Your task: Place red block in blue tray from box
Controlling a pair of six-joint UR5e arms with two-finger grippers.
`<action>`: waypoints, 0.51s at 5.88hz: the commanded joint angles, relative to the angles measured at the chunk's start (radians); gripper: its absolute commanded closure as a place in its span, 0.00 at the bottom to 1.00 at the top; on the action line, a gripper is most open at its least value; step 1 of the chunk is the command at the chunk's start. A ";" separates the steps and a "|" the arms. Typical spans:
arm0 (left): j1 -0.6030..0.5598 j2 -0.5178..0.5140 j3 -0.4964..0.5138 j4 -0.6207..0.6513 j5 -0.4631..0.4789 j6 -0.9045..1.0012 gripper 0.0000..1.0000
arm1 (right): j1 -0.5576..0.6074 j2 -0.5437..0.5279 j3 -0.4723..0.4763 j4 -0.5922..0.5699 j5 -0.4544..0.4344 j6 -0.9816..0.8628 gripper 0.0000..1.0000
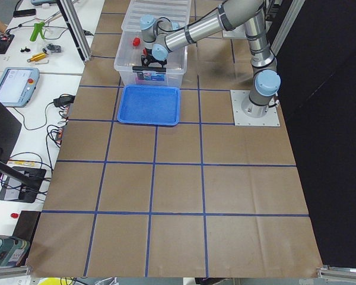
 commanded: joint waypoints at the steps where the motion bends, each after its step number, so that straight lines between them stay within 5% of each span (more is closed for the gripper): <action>1: -0.001 -0.016 -0.004 0.026 0.001 0.027 0.70 | 0.065 -0.004 -0.131 0.162 0.005 0.123 0.00; 3: 0.000 -0.009 0.001 0.034 0.001 0.029 0.97 | 0.220 -0.006 -0.279 0.370 0.009 0.354 0.00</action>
